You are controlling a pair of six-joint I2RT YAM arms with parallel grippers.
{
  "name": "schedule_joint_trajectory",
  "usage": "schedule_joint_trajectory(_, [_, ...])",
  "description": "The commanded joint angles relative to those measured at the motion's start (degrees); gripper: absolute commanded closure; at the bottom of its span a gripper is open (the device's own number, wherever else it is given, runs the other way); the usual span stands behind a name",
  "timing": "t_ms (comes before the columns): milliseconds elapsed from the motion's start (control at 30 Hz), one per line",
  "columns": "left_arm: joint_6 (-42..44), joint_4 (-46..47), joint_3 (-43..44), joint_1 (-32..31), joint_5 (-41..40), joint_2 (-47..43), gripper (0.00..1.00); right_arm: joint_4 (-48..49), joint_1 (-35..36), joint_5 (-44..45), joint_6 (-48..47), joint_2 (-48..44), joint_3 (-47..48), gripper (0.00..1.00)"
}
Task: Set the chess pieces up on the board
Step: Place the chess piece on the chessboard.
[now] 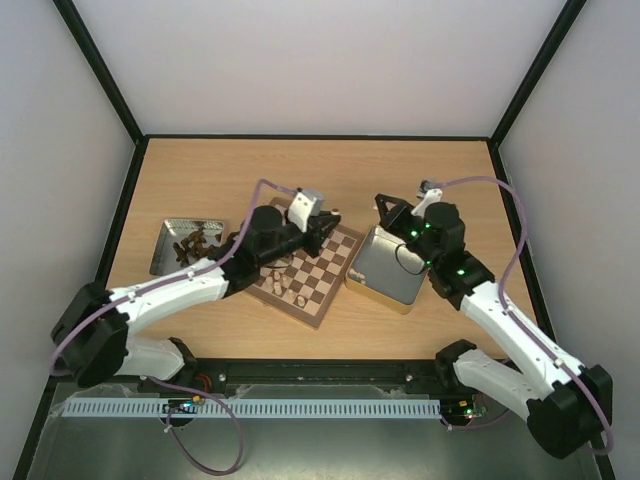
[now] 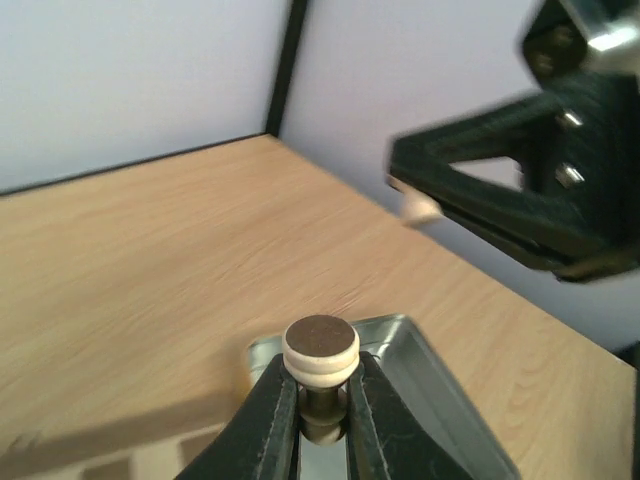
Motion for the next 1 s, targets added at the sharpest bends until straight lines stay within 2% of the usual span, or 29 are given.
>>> schedule_joint_trajectory(0, [-10.2,-19.3,-0.2,5.3,-2.5,-5.9,0.95,9.2,6.8,11.7,-19.5,5.6,-2.7,0.98])
schedule_joint_trajectory(100, [-14.2,-27.4,-0.2,10.4,1.2,-9.1,0.94,15.3,12.4,14.7,-25.0,12.0,-3.6,0.98])
schedule_joint_trajectory(233, [-16.7,-34.1,-0.2,16.8,5.6,-13.0,0.92,23.5,16.9,13.3,-30.2,21.9,-4.1,0.98])
schedule_joint_trajectory(400, [-17.2,-36.8,-0.1,21.5,9.2,-16.2,0.91,28.4,21.2,13.3,-36.7,31.0,-4.1,0.98])
schedule_joint_trajectory(600, [-16.9,-36.6,-0.4,22.3,10.7,-15.6,0.91,29.9,21.4,9.0,-37.9,35.7,-6.1,0.94])
schedule_joint_trajectory(967, [-16.2,-35.1,-0.5,22.5,12.1,-13.7,0.91,28.2,21.3,9.1,-37.6,40.6,-5.8,0.94])
